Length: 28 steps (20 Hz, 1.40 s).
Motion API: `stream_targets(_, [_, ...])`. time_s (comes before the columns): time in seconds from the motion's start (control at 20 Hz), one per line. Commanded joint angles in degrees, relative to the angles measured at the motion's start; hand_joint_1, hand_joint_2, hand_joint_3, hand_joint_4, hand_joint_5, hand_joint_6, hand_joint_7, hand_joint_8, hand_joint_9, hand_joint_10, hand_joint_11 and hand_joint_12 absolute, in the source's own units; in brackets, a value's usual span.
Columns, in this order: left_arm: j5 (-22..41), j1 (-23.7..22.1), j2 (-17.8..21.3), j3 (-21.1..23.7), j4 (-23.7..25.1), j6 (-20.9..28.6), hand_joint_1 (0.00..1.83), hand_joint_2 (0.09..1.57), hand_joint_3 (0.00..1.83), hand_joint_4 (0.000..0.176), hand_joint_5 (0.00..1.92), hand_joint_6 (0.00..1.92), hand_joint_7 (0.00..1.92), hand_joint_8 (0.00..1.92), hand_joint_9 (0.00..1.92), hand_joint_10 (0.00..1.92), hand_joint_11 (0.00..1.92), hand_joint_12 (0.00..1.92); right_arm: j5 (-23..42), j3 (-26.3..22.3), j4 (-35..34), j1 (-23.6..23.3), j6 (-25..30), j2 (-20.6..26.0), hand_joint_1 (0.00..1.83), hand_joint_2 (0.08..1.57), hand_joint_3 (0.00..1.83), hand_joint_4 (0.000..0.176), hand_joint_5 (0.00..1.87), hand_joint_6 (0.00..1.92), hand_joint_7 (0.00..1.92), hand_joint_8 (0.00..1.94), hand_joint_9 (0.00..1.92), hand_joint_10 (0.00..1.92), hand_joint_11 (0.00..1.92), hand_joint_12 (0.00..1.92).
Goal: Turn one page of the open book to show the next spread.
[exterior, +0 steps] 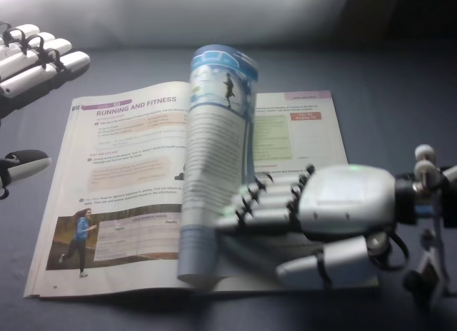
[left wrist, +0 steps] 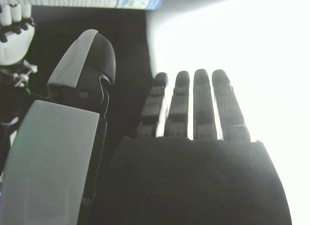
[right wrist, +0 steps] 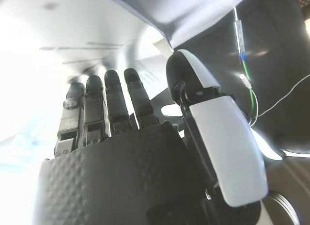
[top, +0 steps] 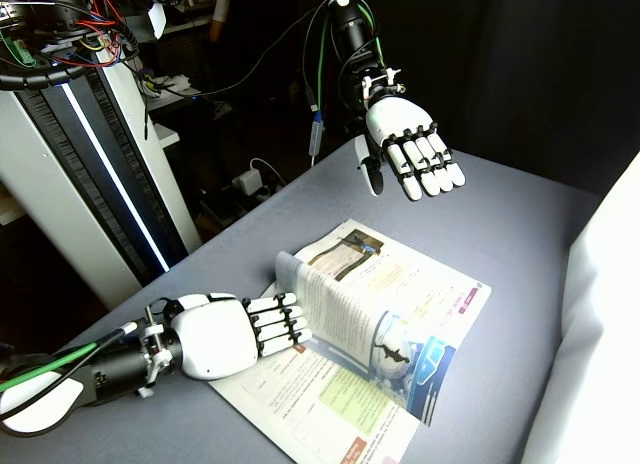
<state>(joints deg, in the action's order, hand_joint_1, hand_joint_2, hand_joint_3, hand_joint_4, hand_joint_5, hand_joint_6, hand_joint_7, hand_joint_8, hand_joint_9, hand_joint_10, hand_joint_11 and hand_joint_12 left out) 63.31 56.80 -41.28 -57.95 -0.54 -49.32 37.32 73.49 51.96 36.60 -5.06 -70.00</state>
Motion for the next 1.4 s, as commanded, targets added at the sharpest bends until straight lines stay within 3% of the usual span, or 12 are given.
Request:
stream_targets(0.0, [7.2,-0.1,0.5,0.0,-1.8,-0.2,0.6,1.38,0.01,0.03,0.0,0.0,0.0,0.0,0.0,0.0,0.0,0.0,6.3,0.1,-3.4,-0.9,-0.7,-0.4,0.16,1.57,0.02,0.0,0.02,0.0,0.0,0.0,0.0,0.0,0.0,0.0])
stream_targets(0.25, [8.7,1.2,1.2,0.5,-3.4,-0.9,0.62,1.43,0.01,0.037,0.0,0.0,0.0,0.0,0.0,0.0,0.0,0.0,9.1,1.8,-6.2,-3.4,-3.6,-4.1,0.08,1.54,0.01,0.0,0.0,0.0,0.0,0.0,0.0,0.0,0.0,0.0])
stream_targets(0.3, [8.9,1.4,1.2,0.5,-3.6,-1.0,0.62,1.45,0.02,0.023,0.01,0.0,0.0,0.0,0.0,0.0,0.0,0.0,9.3,2.3,-6.2,-3.8,-3.7,-5.0,0.2,1.5,0.0,0.0,0.02,0.01,0.0,0.0,0.0,0.0,0.0,0.0])
stream_targets(0.4, [9.5,1.7,1.4,0.5,-4.2,-1.2,0.44,1.51,0.02,0.012,0.01,0.0,0.0,0.0,0.0,0.0,0.0,0.0,9.8,3.4,-6.0,-4.8,-3.9,-7.1,0.3,1.5,0.0,0.0,0.05,0.01,0.0,0.0,0.0,0.0,0.0,0.0])
stream_targets(0.65, [9.8,1.8,1.5,0.5,-5.5,-1.8,0.01,1.57,0.01,0.044,0.0,0.0,0.0,0.0,0.0,0.0,0.0,0.0,11.7,5.3,-4.3,-7.9,-3.9,-11.5,0.06,1.52,0.01,0.0,0.0,0.0,0.0,0.0,0.0,0.0,0.0,0.0])
stream_targets(0.7, [10.1,2.1,1.5,0.4,-6.0,-1.9,0.0,1.57,0.01,0.04,0.01,0.0,0.0,0.0,0.0,0.0,0.0,0.0,12.3,5.6,-3.9,-8.4,-3.9,-12.3,0.01,1.5,0.0,0.0,0.0,0.0,0.0,0.0,0.0,0.0,0.0,0.0])
stream_targets(0.75, [10.4,2.3,1.6,0.3,-6.3,-1.9,0.06,1.57,0.01,0.013,0.03,0.0,0.0,0.0,0.0,0.0,0.0,0.0,12.7,6.0,-3.5,-9.0,-3.9,-13.4,0.14,1.43,0.0,0.0,0.05,0.02,0.0,0.0,0.0,0.0,0.0,0.0])
stream_targets(0.85, [10.8,2.3,1.9,0.4,-6.3,-1.9,0.04,1.56,0.0,0.007,0.03,0.0,0.0,0.0,0.0,0.0,0.0,0.0,12.6,7.0,-2.9,-9.6,-4.1,-15.4,0.19,1.42,0.0,0.0,0.07,0.02,0.0,0.0,0.0,0.0,0.0,0.0])
stream_targets(0.95, [11.3,2.4,2.3,0.5,-6.3,-2.1,0.04,1.56,0.0,0.024,0.03,0.0,0.0,0.0,0.0,0.0,0.0,0.0,12.6,8.1,-1.7,-10.3,-4.1,-17.2,0.0,1.42,0.0,0.0,0.0,0.0,0.0,0.0,0.0,0.0,0.0,0.0])
stream_targets(1.05, [12.2,2.6,2.6,0.5,-7.1,-2.5,0.01,1.55,0.0,0.017,0.02,0.0,0.0,0.0,0.0,0.0,0.0,0.0,12.2,8.9,-0.5,-11.3,-4.1,-18.9,0.0,1.34,0.0,0.012,0.0,0.0,0.0,0.0,0.0,0.0,0.0,0.0])
stream_targets(1.2, [12.6,3.1,3.3,0.8,-7.6,-2.6,0.0,1.49,0.0,0.036,0.0,0.0,0.0,0.0,0.0,0.0,0.0,0.0,11.1,10.3,0.8,-12.3,-4.1,-21.4,0.12,1.41,0.02,0.025,0.0,0.0,0.0,0.0,0.0,0.0,0.0,0.0])
stream_targets(1.35, [13.2,3.5,3.9,1.1,-7.9,-3.0,0.0,1.48,0.0,0.026,0.0,0.0,0.0,0.0,0.0,0.0,0.0,0.0,10.1,11.1,1.4,-12.9,-4.6,-23.6,0.01,1.43,0.01,0.035,0.06,0.02,0.07,0.02,0.03,0.01,0.0,0.0])
